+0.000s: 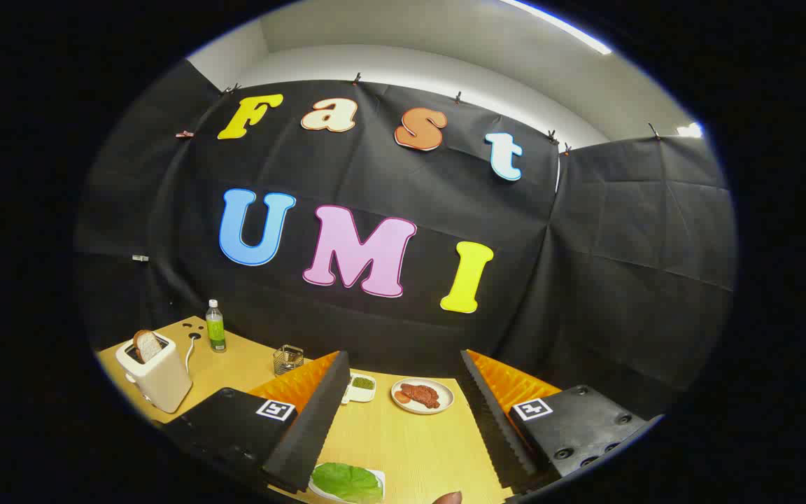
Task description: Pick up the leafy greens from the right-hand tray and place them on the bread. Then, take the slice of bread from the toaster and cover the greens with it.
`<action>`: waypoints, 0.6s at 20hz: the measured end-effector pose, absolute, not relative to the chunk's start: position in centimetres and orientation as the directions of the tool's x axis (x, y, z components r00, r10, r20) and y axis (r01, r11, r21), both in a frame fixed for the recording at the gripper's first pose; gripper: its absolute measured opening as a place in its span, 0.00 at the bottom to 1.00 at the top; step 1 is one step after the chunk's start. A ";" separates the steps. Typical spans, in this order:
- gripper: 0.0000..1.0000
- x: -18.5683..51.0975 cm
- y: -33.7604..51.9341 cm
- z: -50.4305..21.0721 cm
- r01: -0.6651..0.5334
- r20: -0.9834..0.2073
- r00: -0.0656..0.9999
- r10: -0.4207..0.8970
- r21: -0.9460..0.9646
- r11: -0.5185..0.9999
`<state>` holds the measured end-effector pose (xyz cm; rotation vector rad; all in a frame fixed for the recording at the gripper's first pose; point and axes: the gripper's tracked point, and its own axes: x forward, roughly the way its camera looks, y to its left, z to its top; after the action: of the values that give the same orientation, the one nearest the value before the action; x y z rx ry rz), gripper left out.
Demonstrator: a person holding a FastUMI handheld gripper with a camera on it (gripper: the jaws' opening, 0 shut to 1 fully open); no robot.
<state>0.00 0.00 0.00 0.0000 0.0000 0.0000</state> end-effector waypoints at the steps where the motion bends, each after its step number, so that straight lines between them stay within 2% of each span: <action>1: 0.97 -0.1 0.0 0.0 -0.002 -0.001 1.000 0.002 0.000 1.000; 12: 0.97 -0.4 -0.7 -0.5 -0.002 -0.017 1.000 0.002 0.000 1.000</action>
<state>-0.35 -0.67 -0.49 -0.0002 0.0170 0.0016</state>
